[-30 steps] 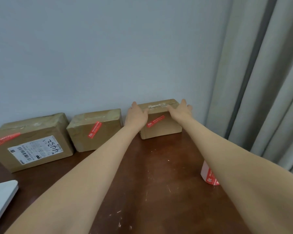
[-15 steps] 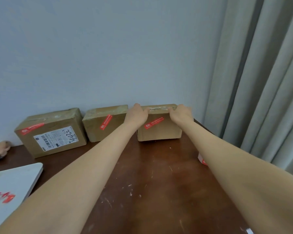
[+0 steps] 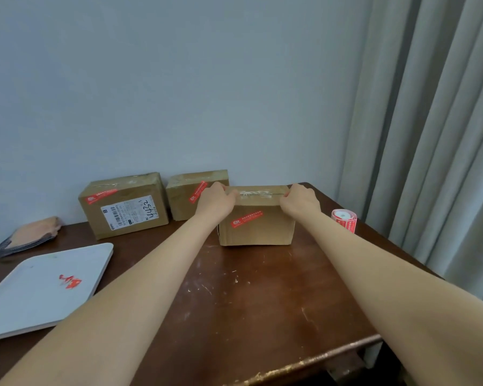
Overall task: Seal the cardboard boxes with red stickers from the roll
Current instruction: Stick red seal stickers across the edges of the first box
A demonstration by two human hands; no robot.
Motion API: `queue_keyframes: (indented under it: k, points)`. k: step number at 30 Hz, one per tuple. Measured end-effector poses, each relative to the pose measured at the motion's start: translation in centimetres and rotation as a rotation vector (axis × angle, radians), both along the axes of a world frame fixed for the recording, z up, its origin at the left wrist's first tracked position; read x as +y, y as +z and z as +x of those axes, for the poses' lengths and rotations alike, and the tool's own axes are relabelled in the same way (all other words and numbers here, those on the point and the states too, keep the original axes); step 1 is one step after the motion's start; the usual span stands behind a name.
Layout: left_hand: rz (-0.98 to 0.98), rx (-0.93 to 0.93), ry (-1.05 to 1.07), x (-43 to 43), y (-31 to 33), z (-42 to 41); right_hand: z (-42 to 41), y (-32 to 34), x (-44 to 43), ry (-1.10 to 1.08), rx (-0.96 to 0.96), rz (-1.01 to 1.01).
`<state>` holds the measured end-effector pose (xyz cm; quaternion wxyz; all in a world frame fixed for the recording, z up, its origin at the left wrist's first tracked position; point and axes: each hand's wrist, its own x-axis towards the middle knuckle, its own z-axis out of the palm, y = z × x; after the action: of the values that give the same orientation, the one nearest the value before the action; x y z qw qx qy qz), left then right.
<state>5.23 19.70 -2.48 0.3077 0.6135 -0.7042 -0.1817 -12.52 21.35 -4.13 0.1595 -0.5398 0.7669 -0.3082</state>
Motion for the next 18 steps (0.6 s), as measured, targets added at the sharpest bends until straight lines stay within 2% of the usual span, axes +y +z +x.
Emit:
queue_keyframes:
  k: [13,18]
  points:
    - [0.032,-0.037,0.020,0.5,-1.8,1.4,0.6,0.1,1.4,0.003,0.012,0.011]
    - [-0.011,-0.075,-0.008,0.5,-2.1,1.5,0.4,0.1,1.4,0.089,-0.014,0.016]
